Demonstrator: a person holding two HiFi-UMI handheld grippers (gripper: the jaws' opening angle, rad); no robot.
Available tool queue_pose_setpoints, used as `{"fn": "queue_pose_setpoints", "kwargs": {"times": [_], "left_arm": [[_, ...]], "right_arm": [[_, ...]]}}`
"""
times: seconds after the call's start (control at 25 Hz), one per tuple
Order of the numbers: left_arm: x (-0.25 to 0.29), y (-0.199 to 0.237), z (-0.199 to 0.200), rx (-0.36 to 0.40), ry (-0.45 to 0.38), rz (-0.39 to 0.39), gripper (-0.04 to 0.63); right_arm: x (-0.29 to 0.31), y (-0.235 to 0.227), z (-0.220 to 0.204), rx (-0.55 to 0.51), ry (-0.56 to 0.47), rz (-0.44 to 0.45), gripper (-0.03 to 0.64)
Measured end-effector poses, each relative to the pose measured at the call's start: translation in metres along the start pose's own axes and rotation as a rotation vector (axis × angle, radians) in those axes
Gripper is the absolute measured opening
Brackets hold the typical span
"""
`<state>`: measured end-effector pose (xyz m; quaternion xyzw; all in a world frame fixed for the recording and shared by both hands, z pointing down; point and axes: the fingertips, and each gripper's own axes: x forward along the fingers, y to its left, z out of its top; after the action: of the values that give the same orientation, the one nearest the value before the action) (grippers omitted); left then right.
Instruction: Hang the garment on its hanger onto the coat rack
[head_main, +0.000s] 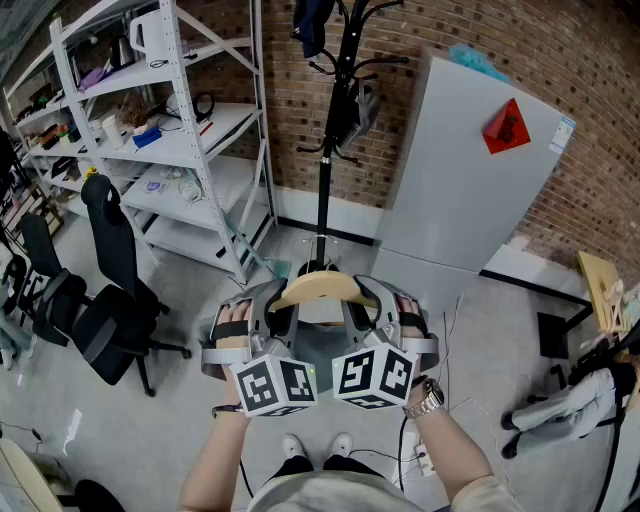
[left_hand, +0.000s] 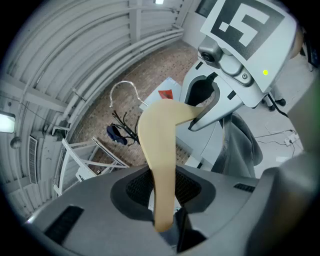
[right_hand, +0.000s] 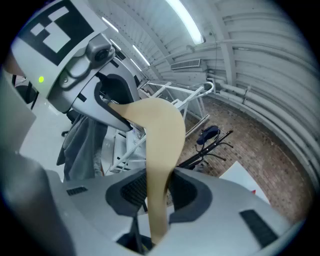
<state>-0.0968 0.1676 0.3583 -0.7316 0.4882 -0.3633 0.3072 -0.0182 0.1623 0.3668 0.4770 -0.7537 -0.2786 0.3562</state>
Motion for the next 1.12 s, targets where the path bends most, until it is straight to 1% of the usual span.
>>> {"fn": "queue_pose_setpoints", "kwargs": {"times": [0.28, 0.68, 0.92, 1.12], "left_arm": [[0.006, -0.004, -0.001, 0.008, 0.005, -0.012, 0.098], [0.021, -0.011, 0.012, 0.024, 0.008, -0.014, 0.098], [0.028, -0.013, 0.023, 0.033, 0.018, -0.002, 0.098], [0.037, -0.011, 0.030, 0.047, 0.037, 0.019, 0.098]], "right_arm": [[0.003, -0.002, -0.003, -0.016, 0.005, -0.001, 0.110], [0.007, -0.013, -0.020, -0.013, 0.003, 0.000, 0.110], [0.010, -0.022, -0.030, -0.007, -0.017, 0.002, 0.110], [0.014, -0.031, -0.033, -0.007, -0.061, 0.006, 0.110]]}}
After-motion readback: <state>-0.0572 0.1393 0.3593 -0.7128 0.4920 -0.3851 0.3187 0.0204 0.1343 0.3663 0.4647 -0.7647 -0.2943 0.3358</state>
